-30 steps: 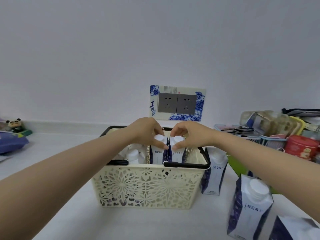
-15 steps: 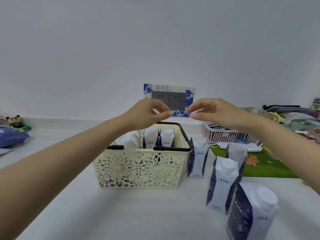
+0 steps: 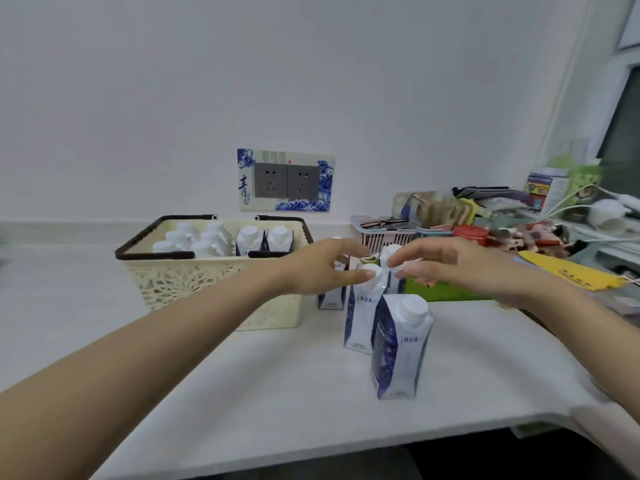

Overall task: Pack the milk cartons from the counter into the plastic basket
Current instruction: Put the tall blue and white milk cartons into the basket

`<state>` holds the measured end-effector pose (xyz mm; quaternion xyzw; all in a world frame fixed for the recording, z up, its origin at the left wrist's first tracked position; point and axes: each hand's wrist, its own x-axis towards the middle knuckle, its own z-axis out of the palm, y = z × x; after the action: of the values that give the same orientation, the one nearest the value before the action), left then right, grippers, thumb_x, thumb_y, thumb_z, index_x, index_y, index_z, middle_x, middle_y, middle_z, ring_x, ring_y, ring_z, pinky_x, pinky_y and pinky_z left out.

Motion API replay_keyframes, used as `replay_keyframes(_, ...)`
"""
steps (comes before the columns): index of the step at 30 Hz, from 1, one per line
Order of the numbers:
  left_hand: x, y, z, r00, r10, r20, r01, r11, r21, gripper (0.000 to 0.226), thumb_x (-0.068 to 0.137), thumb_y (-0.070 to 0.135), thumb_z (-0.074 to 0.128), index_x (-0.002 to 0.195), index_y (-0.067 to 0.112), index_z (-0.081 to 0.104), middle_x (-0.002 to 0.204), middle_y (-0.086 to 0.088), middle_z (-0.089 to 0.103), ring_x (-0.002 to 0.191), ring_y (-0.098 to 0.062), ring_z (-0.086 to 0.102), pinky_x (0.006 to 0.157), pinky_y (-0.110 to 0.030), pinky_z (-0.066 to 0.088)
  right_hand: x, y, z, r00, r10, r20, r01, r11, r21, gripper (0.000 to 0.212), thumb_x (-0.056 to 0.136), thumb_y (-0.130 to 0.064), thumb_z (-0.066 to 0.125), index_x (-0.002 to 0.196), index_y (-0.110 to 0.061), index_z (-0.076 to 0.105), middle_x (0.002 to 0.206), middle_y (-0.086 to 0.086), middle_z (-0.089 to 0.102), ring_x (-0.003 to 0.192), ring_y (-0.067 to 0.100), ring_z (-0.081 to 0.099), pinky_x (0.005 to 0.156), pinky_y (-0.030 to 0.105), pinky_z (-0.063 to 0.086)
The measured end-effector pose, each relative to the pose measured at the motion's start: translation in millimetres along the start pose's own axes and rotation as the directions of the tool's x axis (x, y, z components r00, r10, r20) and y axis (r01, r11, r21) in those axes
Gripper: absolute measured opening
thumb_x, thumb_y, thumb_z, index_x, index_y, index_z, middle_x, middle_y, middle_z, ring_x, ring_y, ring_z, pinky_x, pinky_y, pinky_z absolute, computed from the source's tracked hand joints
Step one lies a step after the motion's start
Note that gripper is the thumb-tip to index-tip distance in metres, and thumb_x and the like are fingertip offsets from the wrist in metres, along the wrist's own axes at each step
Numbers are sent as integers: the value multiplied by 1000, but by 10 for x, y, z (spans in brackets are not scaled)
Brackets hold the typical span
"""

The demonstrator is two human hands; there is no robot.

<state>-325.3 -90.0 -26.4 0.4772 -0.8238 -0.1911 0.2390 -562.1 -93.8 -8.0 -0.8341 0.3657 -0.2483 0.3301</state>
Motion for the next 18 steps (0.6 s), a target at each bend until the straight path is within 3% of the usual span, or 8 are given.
replay_keyframes(4,35,-85,172,1000,-16,5,16,999,-33,54,89,40,60,139,24,45,138,2,53,121,-18,55,99,-32,47,-167,67,69,999,-1,48,-3,997,83,39,72,-47,70,108,-31,70,115,-9,71,112,7,62,90,20,50)
replay_keyframes(7,54,-130,252,1000,1,-23,-4,993,-117,50,86,32,67,133,23,50,121,3,57,106,-15,59,78,-6,46,-238,113,125,996,-3,89,-5,996,92,39,73,-41,73,111,-32,69,120,-11,68,116,6,60,93,20,49)
replay_keyframes(9,70,-157,280,998,-1,-68,-10,988,-152,42,83,31,71,122,26,55,111,6,58,100,-16,62,70,-2,45,-266,125,163,997,-11,80,3,996,91,37,72,-37,75,109,-34,70,120,-13,68,114,5,61,90,17,49)
replay_keyframes(12,89,-199,295,996,-43,-84,26,980,-195,36,76,38,76,102,27,55,110,6,60,93,-15,66,77,-20,53,-289,120,210,999,-15,48,11,997,73,39,68,-42,77,106,-35,72,116,-14,69,112,5,62,91,21,51)
replay_keyframes(15,90,-216,340,995,-45,-87,25,975,-220,38,75,38,76,95,23,48,110,3,62,73,-9,64,65,-25,53,-291,124,268,1000,-27,8,26,1000,16,37,67,-39,80,103,-38,72,110,-19,69,110,2,61,94,24,50)
replay_keyframes(18,61,-188,303,994,-41,-101,21,981,-193,37,74,39,77,94,24,51,105,0,64,83,-25,67,73,-41,59,-277,152,312,998,-30,-64,28,999,-18,33,70,-26,82,99,-39,73,102,-22,71,104,0,63,92,24,52)
